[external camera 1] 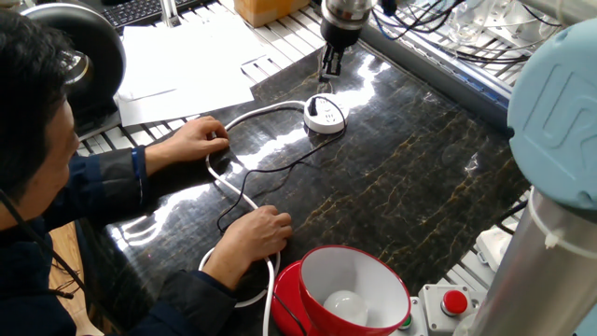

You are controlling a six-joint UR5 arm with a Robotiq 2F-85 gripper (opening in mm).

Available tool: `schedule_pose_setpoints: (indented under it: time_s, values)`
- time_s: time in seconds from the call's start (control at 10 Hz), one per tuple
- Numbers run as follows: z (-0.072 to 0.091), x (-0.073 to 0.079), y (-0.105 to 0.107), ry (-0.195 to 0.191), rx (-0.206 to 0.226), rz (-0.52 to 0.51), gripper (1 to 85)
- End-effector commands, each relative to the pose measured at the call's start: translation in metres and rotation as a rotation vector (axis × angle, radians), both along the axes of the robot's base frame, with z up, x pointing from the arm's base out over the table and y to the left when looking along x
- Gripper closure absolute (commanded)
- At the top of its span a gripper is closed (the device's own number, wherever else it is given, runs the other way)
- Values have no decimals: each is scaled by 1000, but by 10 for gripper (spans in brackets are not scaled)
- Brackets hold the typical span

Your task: Plug in the power cord of the desk lamp, turn on the socket, and light up the desk lamp

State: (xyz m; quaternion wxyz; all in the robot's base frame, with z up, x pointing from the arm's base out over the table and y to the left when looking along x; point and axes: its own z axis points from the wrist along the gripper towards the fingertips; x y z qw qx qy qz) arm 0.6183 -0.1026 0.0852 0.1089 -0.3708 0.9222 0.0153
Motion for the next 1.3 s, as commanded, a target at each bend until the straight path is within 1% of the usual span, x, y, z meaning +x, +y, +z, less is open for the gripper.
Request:
schedule_pose_setpoints:
  time_s: [0.0, 0.1, 0.5, 0.6, 0.8, 1.2]
  values:
    - [-15, -6, 14, -15, 124, -48, 847]
    - [-18, -7, 9, -21, 107, -42, 847]
    - [-32, -12, 0, -35, 105, -13, 847]
    - [-35, -13, 2, -37, 118, -16, 847]
    - [-38, -10, 6, -47, 123, -20, 847]
    - [-45, -7, 8, -61, 122, -23, 847]
